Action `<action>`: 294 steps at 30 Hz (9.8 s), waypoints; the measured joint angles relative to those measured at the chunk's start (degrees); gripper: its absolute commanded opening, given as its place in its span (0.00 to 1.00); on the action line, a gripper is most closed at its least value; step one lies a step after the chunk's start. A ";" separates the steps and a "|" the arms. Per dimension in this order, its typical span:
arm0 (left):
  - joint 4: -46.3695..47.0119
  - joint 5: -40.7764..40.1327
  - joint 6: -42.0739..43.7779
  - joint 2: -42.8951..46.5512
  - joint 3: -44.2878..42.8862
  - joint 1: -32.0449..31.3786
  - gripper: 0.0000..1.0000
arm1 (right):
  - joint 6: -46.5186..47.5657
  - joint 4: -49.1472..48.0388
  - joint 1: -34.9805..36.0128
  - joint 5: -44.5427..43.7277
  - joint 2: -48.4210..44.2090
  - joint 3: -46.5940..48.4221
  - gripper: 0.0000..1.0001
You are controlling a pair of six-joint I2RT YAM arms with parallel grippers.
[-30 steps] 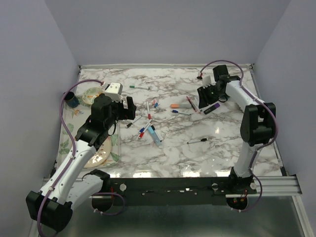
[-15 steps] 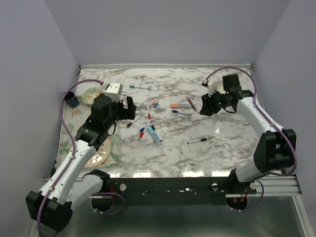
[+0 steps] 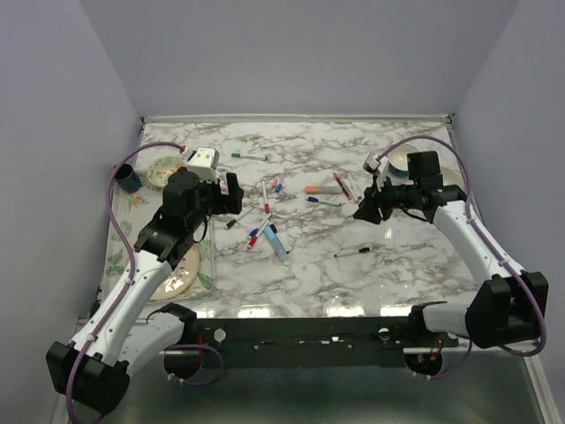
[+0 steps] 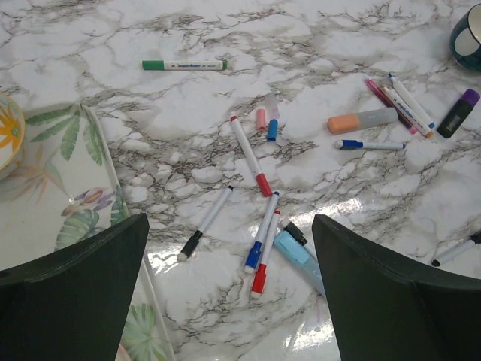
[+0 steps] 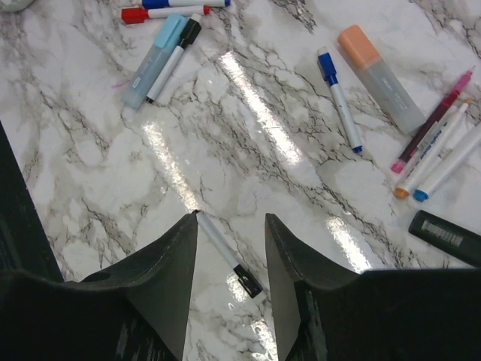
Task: Open the pen caps
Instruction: Grab a pen on the table with the right arm, then pass the pen from the right arm to the left, then hold the pen cap with the left arm and grip the barrel with the right arm, then open the pen cap
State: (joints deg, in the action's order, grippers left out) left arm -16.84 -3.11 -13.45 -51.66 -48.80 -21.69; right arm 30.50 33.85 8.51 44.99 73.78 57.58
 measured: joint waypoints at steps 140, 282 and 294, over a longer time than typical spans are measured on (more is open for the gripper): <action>2.32 10.47 0.33 -0.48 0.85 0.00 0.99 | 11.76 9.05 24.44 -30.40 17.77 2.36 0.01; 13.42 47.58 -20.15 -28.89 0.50 -33.20 0.00 | 47.25 15.56 39.91 -14.84 -14.80 -8.39 0.01; 10.45 44.70 -13.07 -28.81 -2.95 -32.17 0.00 | 50.56 13.22 29.16 -7.87 -16.81 -10.10 0.01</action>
State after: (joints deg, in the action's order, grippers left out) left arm -6.39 41.58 -26.52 -80.47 -51.75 -53.87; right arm 81.06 47.07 37.67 37.12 56.97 47.48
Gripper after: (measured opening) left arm 0.071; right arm 0.091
